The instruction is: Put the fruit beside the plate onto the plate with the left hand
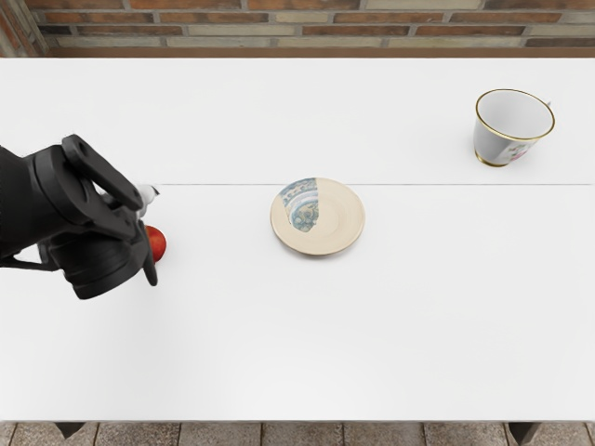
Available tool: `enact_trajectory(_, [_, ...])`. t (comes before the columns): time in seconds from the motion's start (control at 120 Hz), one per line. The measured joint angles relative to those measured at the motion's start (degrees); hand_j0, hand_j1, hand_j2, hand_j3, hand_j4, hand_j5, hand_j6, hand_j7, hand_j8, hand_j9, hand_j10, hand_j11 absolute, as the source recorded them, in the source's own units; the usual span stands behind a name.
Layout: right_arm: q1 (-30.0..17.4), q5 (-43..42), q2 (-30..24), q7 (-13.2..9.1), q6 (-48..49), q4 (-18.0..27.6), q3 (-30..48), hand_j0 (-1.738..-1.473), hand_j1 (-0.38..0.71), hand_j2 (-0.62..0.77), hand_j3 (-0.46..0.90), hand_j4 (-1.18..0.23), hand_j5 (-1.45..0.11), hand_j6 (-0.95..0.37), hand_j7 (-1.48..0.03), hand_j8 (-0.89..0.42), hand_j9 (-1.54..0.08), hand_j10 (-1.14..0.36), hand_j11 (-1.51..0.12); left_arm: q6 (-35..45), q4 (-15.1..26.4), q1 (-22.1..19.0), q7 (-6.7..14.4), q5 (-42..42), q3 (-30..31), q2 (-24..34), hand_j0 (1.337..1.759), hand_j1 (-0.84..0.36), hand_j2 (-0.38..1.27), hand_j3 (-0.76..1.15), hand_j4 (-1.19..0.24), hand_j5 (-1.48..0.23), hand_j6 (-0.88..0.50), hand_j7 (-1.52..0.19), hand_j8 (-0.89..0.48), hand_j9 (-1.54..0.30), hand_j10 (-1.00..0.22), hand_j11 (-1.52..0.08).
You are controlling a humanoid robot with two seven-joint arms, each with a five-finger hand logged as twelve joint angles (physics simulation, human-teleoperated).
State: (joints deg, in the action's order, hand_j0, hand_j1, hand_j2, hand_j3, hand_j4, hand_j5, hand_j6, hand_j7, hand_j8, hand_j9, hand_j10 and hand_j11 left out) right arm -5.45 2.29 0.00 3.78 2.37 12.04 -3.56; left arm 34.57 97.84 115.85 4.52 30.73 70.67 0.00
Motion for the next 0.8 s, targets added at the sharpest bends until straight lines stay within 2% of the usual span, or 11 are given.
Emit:
enact_trajectory(0.083, [0.0, 0.0, 0.0, 0.0, 0.0, 0.0, 0.0, -1.658, -0.34, 0.00, 0.00, -0.01, -0.01, -0.01, -0.01, -0.01, -0.01, -0.01, -0.01, 0.2, -0.9, -2.6, -0.1, 0.3, -0.1, 0.0, 1.658, 0.20, 0.03, 0.00, -0.13, -0.17, -0.13, -0.17, -0.13, -0.17, -0.13, -0.17])
enact_trajectory(0.225, [0.0, 0.0, 0.0, 0.0, 0.0, 0.0, 0.0, -1.658, -0.34, 0.00, 0.00, -0.01, -0.01, -0.01, -0.01, -0.01, -0.01, -0.01, -0.01, 0.4, -2.8, -3.6, -0.2, 1.0, 0.4, 0.0, 1.658, 0.14, 0.04, 0.00, -0.18, -0.23, -0.18, -0.23, -0.18, -0.23, -0.18, -0.23])
enact_trajectory(0.292, [0.0, 0.0, 0.0, 0.0, 0.0, 0.0, 0.0, -1.658, -0.34, 0.00, 0.00, -0.01, -0.01, -0.01, -0.01, -0.01, -0.01, -0.01, -0.01, 0.4, -3.7, -5.8, -0.2, 1.5, 0.6, 0.0, 1.658, 0.12, 0.04, 0.00, -0.19, -0.25, -0.19, -0.25, -0.19, -0.25, -0.19, -0.25])
enact_trajectory(0.8, [0.0, 0.0, 0.0, 0.0, 0.0, 0.0, 0.0, -1.658, -0.34, 0.00, 0.00, -0.01, -0.01, -0.01, -0.01, -0.01, -0.01, -0.01, -0.01, 0.4, -5.0, -7.1, -0.2, 3.1, -0.1, 0.0, 1.658, 0.02, 0.05, 0.00, -0.27, -0.36, -0.27, -0.36, -0.27, -0.36, -0.27, -0.36])
